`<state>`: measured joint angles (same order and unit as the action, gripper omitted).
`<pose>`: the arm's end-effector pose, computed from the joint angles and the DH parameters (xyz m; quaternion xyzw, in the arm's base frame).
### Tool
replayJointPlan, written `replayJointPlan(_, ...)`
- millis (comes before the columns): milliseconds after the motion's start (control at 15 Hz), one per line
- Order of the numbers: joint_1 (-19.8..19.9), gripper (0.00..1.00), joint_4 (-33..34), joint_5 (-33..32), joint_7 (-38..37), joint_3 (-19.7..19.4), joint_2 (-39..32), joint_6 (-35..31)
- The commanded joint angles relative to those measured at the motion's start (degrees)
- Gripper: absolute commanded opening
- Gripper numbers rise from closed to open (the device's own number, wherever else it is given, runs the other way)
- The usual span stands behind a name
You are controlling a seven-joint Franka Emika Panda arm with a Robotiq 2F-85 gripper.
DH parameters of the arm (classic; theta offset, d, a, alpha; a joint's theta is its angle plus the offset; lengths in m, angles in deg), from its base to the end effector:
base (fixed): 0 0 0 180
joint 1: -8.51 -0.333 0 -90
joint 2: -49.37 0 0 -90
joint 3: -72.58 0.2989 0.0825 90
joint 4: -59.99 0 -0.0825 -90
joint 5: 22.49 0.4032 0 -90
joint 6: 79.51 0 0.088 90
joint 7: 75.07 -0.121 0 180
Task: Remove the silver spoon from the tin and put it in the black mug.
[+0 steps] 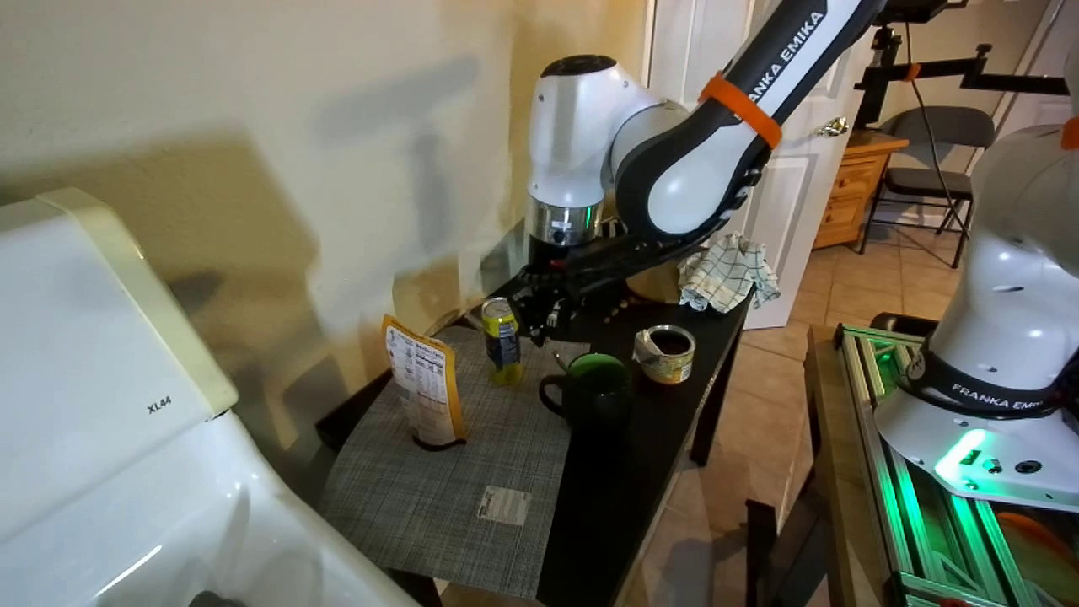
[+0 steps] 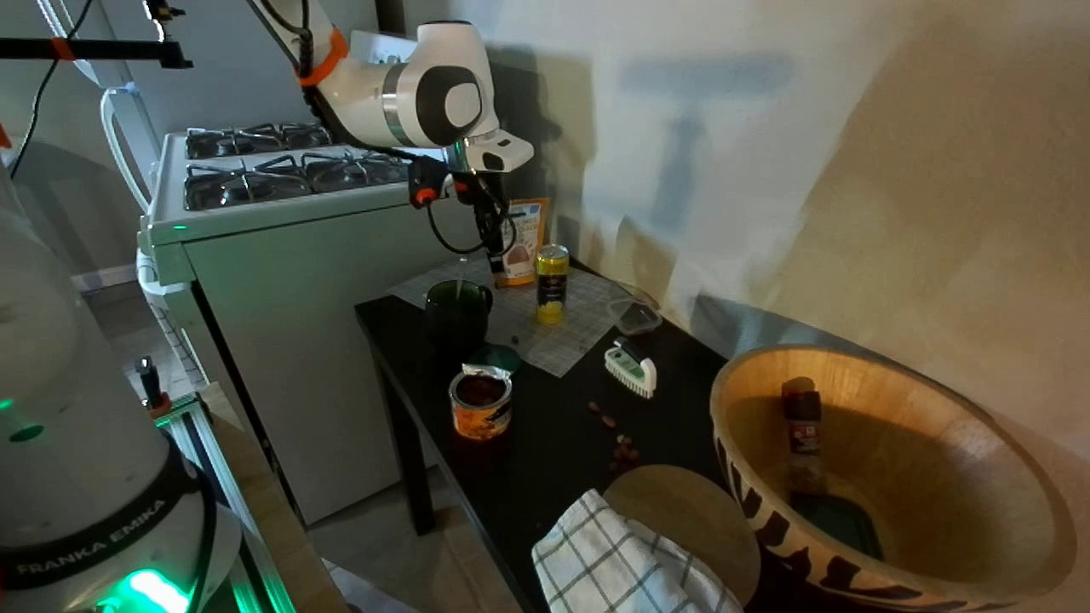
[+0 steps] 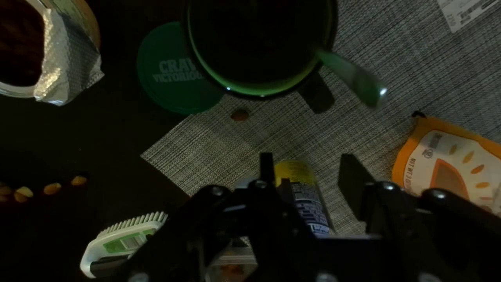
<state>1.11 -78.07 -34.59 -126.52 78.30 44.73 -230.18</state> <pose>0.5055 0.1221 0.2459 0.9660 -0.2430 0.0877 0.0084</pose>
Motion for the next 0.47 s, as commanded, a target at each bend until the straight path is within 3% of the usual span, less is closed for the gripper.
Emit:
replayJointPlan(0, 1.8, 0.79, -8.5, 3.8, 4.1, -1.6, 10.5, -4.5)
replayJointPlan(200, 5.0, 0.99, -15.7, 8.7, 13.0, -4.5, 17.6, -13.1)
replayJointPlan(267, 5.6, 1.0, -17.9, 11.8, 17.4, -5.9, 19.9, -15.8)
replayJointPlan(333, 6.4, 1.0, -11.4, 8.8, 12.6, -2.4, 13.7, -11.4)
replayJointPlan(400, 7.5, 0.98, -12.8, 9.8, 14.7, -2.7, 15.2, -12.2)
